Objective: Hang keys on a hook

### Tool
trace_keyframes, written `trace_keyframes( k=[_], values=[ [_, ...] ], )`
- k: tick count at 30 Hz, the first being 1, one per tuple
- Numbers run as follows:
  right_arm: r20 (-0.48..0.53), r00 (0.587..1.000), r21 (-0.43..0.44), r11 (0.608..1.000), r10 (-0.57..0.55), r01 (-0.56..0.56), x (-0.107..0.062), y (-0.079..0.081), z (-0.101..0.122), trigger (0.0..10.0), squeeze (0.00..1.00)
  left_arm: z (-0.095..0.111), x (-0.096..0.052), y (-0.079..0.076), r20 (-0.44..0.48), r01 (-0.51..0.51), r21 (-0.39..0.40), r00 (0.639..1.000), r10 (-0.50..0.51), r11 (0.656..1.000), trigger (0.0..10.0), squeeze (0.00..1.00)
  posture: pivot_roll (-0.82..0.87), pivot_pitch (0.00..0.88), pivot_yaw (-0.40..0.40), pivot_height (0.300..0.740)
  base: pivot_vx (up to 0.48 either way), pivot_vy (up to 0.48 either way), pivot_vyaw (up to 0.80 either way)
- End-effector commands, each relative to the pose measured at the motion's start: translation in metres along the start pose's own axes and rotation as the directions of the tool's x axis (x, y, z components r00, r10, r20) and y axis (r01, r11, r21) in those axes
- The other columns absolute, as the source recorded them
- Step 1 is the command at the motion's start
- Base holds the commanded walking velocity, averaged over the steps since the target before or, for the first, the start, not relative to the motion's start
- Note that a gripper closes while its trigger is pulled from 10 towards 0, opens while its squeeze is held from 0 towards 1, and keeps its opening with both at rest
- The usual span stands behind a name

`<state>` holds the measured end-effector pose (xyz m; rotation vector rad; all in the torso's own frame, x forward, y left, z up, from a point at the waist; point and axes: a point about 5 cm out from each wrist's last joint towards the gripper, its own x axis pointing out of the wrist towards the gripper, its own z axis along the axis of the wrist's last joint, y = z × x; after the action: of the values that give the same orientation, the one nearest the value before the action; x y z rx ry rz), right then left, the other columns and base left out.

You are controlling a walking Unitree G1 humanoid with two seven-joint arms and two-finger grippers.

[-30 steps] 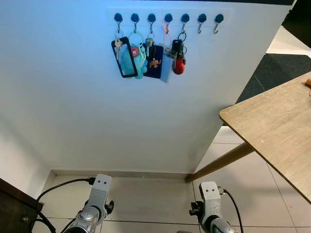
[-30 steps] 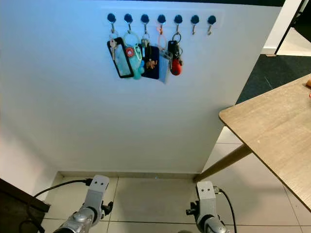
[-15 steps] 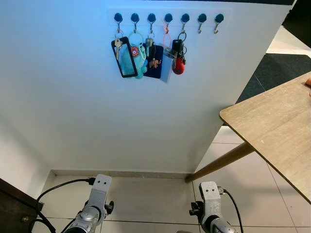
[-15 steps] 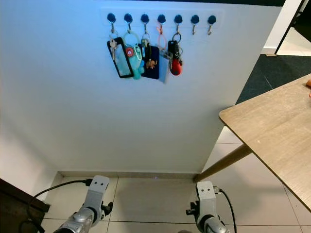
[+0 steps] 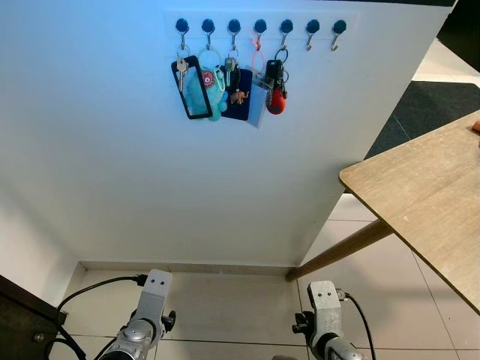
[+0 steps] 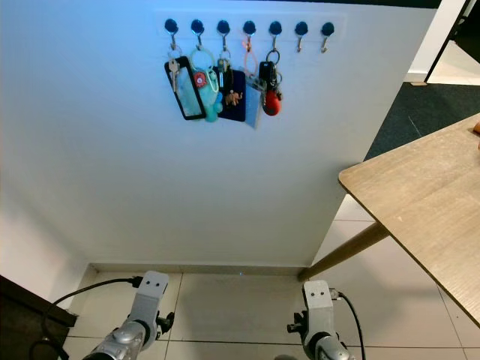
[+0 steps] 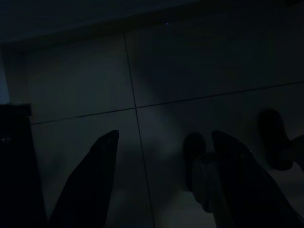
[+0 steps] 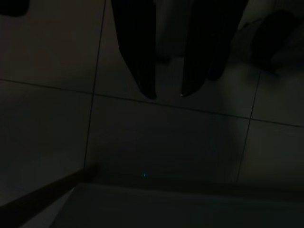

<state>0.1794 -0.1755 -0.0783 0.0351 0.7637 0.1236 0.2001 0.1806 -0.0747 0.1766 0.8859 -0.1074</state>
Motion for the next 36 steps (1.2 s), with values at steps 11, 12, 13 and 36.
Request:
trace_keyframes(
  k=[11, 12, 13, 36],
  values=[
    [-0.028, 1.0, 0.01, 1.0, -0.004, 0.004, -0.003, 0.001, -0.009, 10.0, 0.0, -0.008, -0.001, -0.005, -0.02, 0.017, 0.012, 1.0, -0.017, 1.0, 10.0, 0.0, 0.04, 0.076, -0.025, 0.74, 0.0, 0.0, 0.0],
    [-0.025, 1.0, 0.009, 1.0, -0.006, 0.006, -0.002, 0.0, -0.007, 10.0, 0.0, -0.006, -0.001, -0.005, -0.017, 0.017, 0.012, 1.0, -0.017, 1.0, 10.0, 0.0, 0.04, 0.069, -0.024, 0.74, 0.0, 0.0, 0.0],
    [-0.022, 1.0, 0.008, 1.0, -0.008, 0.008, -0.002, 0.0, -0.006, 10.0, 0.0, -0.005, -0.001, -0.005, -0.013, 0.016, 0.012, 1.0, -0.016, 1.0, 10.0, 0.0, 0.04, 0.061, -0.024, 0.74, 0.0, 0.0, 0.0],
    [-0.012, 1.0, -0.002, 1.0, -0.004, 0.004, -0.001, -0.001, -0.002, 10.0, 0.0, -0.003, 0.0, -0.007, -0.005, 0.014, 0.014, 1.0, -0.014, 1.0, 10.0, 0.0, 0.04, 0.071, -0.03, 0.74, 0.0, 0.0, 0.0]
  ],
)
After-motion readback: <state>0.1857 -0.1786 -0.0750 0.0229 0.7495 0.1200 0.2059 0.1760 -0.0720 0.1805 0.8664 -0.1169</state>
